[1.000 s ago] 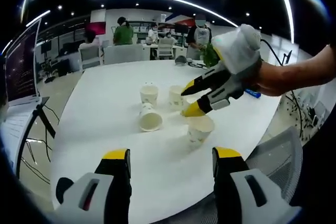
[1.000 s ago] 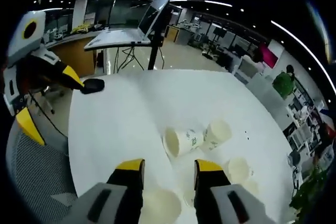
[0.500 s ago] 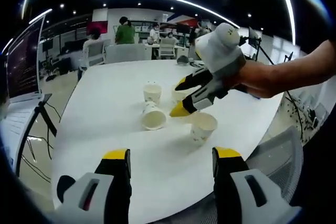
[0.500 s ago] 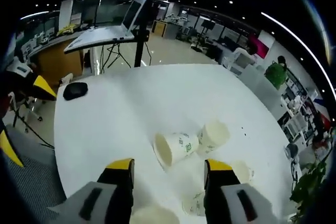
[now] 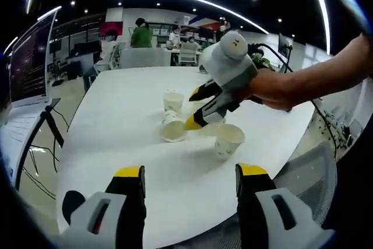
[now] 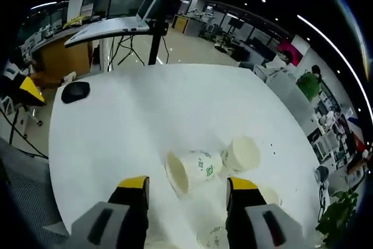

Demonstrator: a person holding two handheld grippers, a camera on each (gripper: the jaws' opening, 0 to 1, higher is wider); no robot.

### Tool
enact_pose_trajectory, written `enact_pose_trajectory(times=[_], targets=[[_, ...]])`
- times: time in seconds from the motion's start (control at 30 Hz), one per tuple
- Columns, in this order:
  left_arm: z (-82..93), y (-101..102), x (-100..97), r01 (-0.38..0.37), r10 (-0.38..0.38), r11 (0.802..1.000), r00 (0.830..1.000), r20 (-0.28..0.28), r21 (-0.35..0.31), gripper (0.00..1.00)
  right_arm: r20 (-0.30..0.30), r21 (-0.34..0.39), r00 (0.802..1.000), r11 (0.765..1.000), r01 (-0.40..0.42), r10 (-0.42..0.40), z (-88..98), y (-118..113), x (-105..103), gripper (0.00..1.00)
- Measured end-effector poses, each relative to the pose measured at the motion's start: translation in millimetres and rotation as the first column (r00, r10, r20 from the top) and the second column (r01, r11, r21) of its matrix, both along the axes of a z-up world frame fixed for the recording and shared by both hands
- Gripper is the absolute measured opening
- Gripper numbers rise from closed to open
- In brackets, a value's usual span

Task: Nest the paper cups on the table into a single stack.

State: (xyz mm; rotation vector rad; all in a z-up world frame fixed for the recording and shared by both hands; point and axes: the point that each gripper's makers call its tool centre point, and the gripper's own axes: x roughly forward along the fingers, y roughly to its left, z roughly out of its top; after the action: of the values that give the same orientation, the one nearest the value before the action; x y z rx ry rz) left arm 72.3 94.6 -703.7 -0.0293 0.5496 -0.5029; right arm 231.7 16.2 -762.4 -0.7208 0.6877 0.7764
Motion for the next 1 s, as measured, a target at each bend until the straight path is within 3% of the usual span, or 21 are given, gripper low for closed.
enact_pose_trajectory(times=[0.43,0.77,1.0], targets=[[-5.7,20.6,12.2,-0.013,0.013,1.0,1.0,0.01,0.008,0.62,-0.003,-0.031,1.0,1.0,0.0,0.0,-12.1,-0.1,8.2,0.52],[-10.9,26.6,16.5,-0.027,0.028,1.0,1.0,0.007,-0.009,0.62,-0.019,-0.028,0.997,0.997,0.068,-0.069,-28.5,-2.4,23.4,0.49],[-18.7,34.3,17.8,-0.04,0.04,0.999,0.999,-0.008,-0.017,0.62,-0.008,-0.018,0.996,0.996,0.089,-0.089,-29.4,4.9,33.3,0.46]])
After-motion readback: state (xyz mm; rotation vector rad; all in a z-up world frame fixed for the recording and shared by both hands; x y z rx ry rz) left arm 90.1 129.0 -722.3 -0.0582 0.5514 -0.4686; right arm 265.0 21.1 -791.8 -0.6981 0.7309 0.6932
